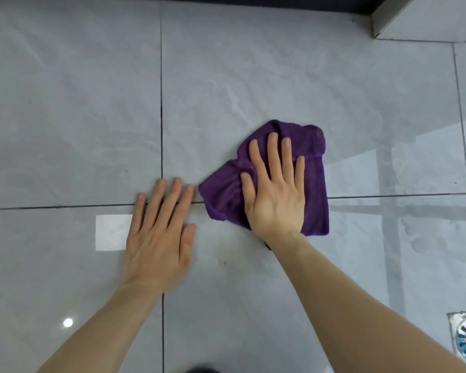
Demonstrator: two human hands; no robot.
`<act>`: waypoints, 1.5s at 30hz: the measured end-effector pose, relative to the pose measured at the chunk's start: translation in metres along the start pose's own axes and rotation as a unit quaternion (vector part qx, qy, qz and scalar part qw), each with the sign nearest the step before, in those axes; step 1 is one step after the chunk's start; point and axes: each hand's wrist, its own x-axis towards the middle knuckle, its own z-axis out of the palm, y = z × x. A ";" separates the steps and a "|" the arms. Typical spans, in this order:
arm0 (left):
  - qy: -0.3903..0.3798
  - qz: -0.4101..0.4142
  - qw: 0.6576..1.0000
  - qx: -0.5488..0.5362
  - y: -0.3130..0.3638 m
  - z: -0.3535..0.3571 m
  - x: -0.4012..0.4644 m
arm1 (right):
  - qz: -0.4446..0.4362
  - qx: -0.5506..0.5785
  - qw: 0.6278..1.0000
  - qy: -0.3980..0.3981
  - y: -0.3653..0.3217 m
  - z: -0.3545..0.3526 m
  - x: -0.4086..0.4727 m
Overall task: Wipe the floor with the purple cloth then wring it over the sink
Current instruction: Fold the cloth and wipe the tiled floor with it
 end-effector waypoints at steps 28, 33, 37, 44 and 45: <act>0.028 0.007 0.998 -0.063 -0.003 0.000 -0.001 | -0.182 0.151 0.969 -0.067 -0.022 -0.013 -0.145; 0.033 -0.001 0.997 -0.067 -0.002 0.003 0.000 | -0.249 0.062 0.962 -0.095 -0.010 0.000 -0.115; 0.033 -0.013 0.997 -0.065 -0.003 0.005 0.000 | -0.229 0.045 0.969 -0.075 -0.015 0.000 -0.066; 0.030 -0.022 0.997 -0.064 -0.001 0.003 0.001 | -0.251 -0.008 0.968 -0.024 -0.032 -0.004 0.018; 0.028 -0.022 0.997 -0.065 -0.001 0.003 0.001 | -0.254 -0.011 0.967 -0.021 -0.032 -0.004 0.025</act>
